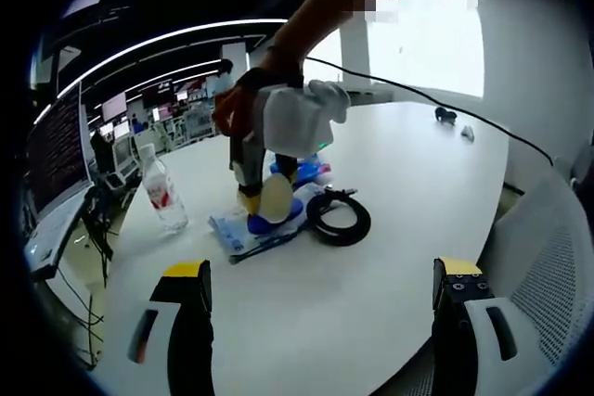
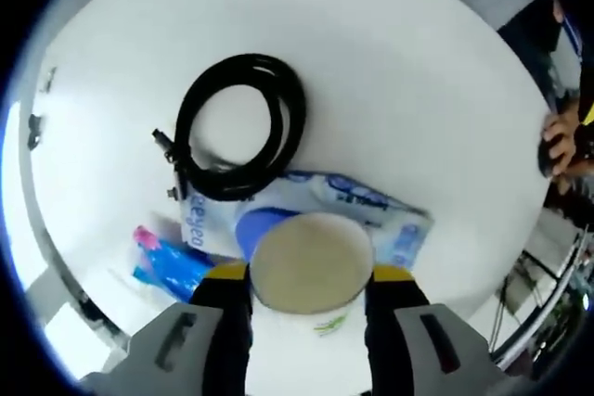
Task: Arrange the tabletop items into an orderly group along one side of the table until the central work area is clear of visible clutter.
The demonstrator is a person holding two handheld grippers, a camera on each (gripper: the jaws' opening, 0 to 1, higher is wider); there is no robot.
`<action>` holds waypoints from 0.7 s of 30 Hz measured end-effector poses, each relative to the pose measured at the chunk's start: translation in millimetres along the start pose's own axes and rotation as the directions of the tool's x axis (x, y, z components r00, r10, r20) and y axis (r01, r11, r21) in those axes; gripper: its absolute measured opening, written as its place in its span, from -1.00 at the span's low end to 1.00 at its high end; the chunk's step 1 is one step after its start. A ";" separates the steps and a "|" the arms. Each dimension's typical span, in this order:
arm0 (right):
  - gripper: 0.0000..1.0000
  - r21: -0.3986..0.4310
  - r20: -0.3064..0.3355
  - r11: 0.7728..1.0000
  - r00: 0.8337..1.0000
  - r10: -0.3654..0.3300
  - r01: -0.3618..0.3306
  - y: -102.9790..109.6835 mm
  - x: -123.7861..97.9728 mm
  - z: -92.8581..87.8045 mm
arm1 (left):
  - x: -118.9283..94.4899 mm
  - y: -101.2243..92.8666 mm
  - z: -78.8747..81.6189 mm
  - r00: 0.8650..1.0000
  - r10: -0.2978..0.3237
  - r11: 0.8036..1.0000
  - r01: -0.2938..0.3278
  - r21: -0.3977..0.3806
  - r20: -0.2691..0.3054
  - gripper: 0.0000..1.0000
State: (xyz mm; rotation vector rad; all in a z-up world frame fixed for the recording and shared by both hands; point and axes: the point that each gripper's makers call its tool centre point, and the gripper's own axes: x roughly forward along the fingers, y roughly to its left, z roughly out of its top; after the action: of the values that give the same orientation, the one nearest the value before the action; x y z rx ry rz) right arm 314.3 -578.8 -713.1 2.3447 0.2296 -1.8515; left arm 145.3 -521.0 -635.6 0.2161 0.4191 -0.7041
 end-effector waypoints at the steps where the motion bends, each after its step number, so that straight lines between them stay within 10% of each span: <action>1: -0.14 0.005 -0.002 1.000 1.000 -0.010 0.010 -1.6 -1.6 -0.1 | 0.1 -0.1 -0.1 1.000 0.000 1.000 0.000 0.000 0.000 0.98; 21: -0.18 0.339 0.010 0.929 0.987 -0.161 0.149 -27.5 -36.2 3.9 | 3.2 -7.3 -2.8 0.999 -0.028 0.999 0.029 0.032 -0.015 0.98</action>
State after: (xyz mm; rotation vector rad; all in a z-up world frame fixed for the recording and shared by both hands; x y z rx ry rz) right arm 296.6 -553.7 -679.3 2.5739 0.1011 -2.1588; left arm 141.7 -527.3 -639.9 0.2459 0.4255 -0.7378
